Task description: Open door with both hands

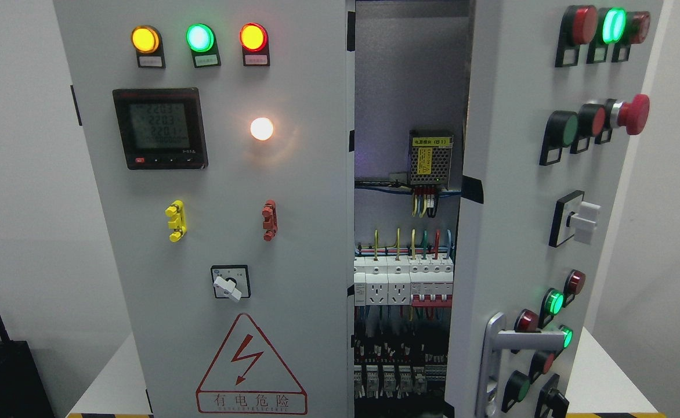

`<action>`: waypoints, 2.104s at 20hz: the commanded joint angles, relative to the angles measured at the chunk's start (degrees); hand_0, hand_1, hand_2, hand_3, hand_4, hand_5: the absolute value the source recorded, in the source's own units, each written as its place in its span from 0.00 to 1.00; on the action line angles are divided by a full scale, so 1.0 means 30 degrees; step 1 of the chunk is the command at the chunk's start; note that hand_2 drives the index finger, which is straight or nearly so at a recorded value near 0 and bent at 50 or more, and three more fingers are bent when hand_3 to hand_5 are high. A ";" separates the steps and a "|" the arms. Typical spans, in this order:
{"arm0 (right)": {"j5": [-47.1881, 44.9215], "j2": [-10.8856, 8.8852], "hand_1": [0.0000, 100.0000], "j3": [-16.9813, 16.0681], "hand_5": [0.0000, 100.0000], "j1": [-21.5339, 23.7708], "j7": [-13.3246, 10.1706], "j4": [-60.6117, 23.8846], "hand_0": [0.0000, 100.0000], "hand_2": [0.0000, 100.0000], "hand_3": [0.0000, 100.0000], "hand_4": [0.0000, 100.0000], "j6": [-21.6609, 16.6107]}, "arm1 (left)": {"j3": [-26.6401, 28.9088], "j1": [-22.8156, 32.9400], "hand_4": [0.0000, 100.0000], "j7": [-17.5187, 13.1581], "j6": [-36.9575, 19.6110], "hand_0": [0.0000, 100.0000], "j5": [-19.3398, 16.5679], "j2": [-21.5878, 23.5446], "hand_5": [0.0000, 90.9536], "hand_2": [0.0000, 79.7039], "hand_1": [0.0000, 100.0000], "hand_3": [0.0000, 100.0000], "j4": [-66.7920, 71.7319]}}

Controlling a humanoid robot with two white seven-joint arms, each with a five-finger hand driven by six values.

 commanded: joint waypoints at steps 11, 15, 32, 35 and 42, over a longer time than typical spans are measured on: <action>0.0000 0.0000 0.00 0.0000 0.00 0.0000 0.0001 -0.0009 0.11 0.00 0.00 0.00 0.0001 | -0.0776 1.3433 0.03 -0.0045 0.0922 0.00 0.5586 0.8798 0.00 0.00 0.00 0.00 -3.1179; 0.0000 0.0000 0.00 0.0000 0.00 0.0000 0.0001 0.0020 0.11 0.00 0.00 0.00 0.0001 | 0.3352 1.5110 0.03 -0.1532 0.0280 0.00 0.9955 1.2058 0.00 0.00 0.00 0.00 -3.4945; 0.0000 0.0000 0.00 0.0000 0.00 0.0000 0.0001 -0.0009 0.11 0.00 0.00 0.00 0.0001 | 1.4167 1.7220 0.03 -0.9067 -0.1921 0.00 2.0593 1.7244 0.00 0.00 0.00 0.00 -3.8288; 0.0000 0.0000 0.00 0.0000 0.00 0.0000 0.0001 -0.0009 0.11 0.00 0.00 0.00 0.0001 | 1.4847 1.6170 0.03 -0.9682 -0.1774 0.00 2.2267 1.9030 0.00 0.00 0.00 0.00 -3.8201; 0.0000 0.0000 0.00 0.0000 0.00 0.0000 0.0001 0.0020 0.11 0.00 0.00 0.00 0.0001 | 1.4642 1.2944 0.03 -1.0768 -0.0309 0.00 2.3794 2.2667 0.00 0.00 0.00 0.00 -3.8142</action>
